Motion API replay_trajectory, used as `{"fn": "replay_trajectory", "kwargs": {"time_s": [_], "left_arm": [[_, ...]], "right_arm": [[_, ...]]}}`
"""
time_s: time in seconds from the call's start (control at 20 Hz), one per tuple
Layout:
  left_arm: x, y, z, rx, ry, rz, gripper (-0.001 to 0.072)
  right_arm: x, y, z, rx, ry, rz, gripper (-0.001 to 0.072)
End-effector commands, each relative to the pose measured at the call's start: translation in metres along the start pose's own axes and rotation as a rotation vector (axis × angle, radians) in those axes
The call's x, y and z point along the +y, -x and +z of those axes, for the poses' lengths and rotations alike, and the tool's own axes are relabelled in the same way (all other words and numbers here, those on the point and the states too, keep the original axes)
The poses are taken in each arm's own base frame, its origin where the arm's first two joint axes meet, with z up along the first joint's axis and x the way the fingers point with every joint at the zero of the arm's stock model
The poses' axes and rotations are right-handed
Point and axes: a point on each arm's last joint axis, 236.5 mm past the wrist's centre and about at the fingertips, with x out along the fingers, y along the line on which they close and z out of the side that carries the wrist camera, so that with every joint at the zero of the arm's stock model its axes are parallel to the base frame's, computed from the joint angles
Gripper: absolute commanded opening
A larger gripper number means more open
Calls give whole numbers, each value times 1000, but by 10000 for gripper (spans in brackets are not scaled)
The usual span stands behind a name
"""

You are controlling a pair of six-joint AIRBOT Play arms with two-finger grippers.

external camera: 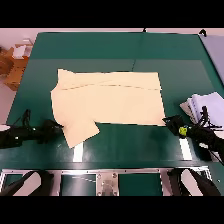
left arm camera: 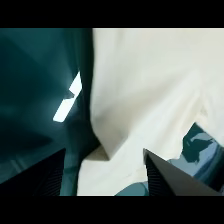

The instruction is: Fold the shirts.

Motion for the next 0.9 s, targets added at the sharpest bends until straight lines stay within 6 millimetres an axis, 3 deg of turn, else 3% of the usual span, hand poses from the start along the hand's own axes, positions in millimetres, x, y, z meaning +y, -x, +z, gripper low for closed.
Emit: {"fn": "replay_trajectory", "kwargs": {"time_s": [0.0, 0.15, 0.3, 0.4, 0.45, 0.5, 0.55, 0.85], "left_arm": [[-10, -9, 15, -67, 61, -90, 561], [-6, -23, -4, 23, 118, -126, 561], [-5, -26, 3, -6, 140, -139, 559], [-16, -24, 16, -59, 132, -191, 424], [-22, -22, 23, -87, 129, -218, 310], [-27, -20, 29, -113, 116, -239, 129], [-28, -20, 31, -124, 112, -243, 45], [-37, -18, 23, -89, 79, -277, 29]], "right_arm": [[-4, -1, 5, -36, -11, -9, 408], [-5, -1, 7, -43, -11, -12, 407], [-6, -1, 9, -52, -11, -15, 407], [-6, -1, 9, -54, -13, -14, 407], [-6, -1, 10, -56, -14, -16, 408], [-7, -1, 9, -56, -17, -16, 408], [-8, -2, 8, -53, -23, -17, 408], [-29, -8, 1, -72, -124, -56, 407]]}}
